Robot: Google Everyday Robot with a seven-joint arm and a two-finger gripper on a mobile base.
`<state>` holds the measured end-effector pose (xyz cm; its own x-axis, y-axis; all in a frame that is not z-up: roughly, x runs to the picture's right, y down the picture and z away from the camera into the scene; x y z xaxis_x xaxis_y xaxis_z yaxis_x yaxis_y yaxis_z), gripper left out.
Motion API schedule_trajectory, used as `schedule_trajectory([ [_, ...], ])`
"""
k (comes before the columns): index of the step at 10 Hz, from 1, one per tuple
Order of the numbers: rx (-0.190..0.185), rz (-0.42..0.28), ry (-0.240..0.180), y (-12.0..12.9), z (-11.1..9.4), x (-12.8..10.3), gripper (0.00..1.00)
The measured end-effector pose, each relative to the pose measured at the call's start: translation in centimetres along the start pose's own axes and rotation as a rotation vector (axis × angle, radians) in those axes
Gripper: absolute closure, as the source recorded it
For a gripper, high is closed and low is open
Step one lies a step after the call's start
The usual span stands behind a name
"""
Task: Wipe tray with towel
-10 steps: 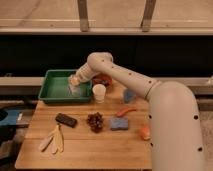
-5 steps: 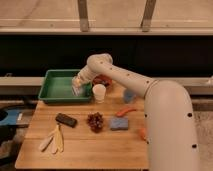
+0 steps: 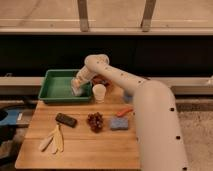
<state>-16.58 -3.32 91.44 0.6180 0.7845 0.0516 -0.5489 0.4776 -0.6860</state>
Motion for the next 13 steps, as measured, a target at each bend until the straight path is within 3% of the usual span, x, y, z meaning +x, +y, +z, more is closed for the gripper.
schedule_trajectory([
  [3,-0.01,0.041,0.019,-0.6,1.6,-0.1,1.0],
  [8,-0.078,0.053,0.076,1.1,4.6,0.4,1.0],
  [11,-0.036,0.076,0.1,0.8,2.6,1.9,1.0],
  [13,0.028,0.104,0.097,-1.0,-0.2,2.8,1.0],
])
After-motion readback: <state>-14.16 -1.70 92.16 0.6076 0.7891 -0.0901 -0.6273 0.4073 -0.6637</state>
